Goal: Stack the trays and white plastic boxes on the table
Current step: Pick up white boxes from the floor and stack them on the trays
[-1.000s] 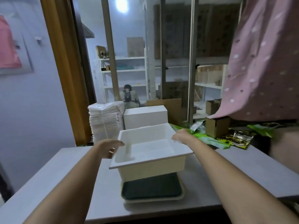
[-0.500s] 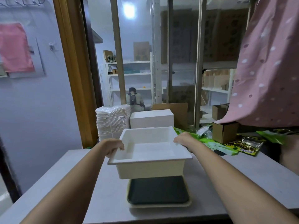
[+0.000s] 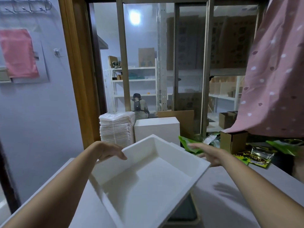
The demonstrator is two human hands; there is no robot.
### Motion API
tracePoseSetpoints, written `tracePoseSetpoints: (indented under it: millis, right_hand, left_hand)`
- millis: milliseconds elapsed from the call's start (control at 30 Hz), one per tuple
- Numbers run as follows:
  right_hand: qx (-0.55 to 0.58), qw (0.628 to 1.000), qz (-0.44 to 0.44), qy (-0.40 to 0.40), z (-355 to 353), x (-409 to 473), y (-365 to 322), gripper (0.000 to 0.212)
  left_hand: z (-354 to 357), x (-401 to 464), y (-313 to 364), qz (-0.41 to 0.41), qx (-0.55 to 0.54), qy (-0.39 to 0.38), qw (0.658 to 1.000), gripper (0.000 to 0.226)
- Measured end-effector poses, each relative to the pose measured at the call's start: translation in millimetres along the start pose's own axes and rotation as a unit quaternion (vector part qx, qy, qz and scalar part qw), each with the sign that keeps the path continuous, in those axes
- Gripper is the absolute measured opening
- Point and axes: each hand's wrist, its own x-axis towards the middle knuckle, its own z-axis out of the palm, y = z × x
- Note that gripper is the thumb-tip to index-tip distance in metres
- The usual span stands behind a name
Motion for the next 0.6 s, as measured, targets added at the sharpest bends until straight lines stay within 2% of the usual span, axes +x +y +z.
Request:
tracePoseSetpoints:
  millis: [67, 200, 267, 367, 467, 533, 600]
  right_hand:
    - [-0.025, 0.997, 0.012, -0.074, 0.8, -1.6, 3.5, 0.089]
    - [0.003, 0.987, 0.013, -0.161, 13.1, -6.6, 4.8, 0.052]
    - [0.039, 0.985, -0.021, -0.167, 21.9, -13.5, 1.5, 0.038]
    - [0.137, 0.981, -0.082, -0.111, 26.3, -18.6, -4.2, 0.025]
    - [0.099, 0.984, -0.070, -0.130, 30.4, -18.8, -6.5, 0.030]
    - [0.055, 0.988, -0.026, -0.142, 29.4, -13.1, -3.7, 0.051]
    - [-0.023, 0.989, 0.001, -0.148, 32.4, -14.6, -1.4, 0.047]
  left_hand:
    - [1.1, 2.3, 3.4, 0.011, 0.003, -0.028, 1.000, 0.039]
    - [7.1, 1.3, 15.1, 0.014, 0.035, -0.069, 0.997, 0.036]
    - [7.0, 0.3, 18.8, 0.015, 0.037, -0.067, 0.997, 0.044]
    - [7.2, 0.3, 22.8, 0.016, 0.045, -0.064, 0.997, 0.044]
    - [11.1, 1.9, 23.4, 0.011, 0.040, -0.041, 0.998, 0.042]
    - [15.5, 2.7, 22.7, 0.013, 0.045, -0.032, 0.998, 0.044]
    - [19.3, 2.9, 23.1, 0.012, 0.047, -0.026, 0.998, 0.045]
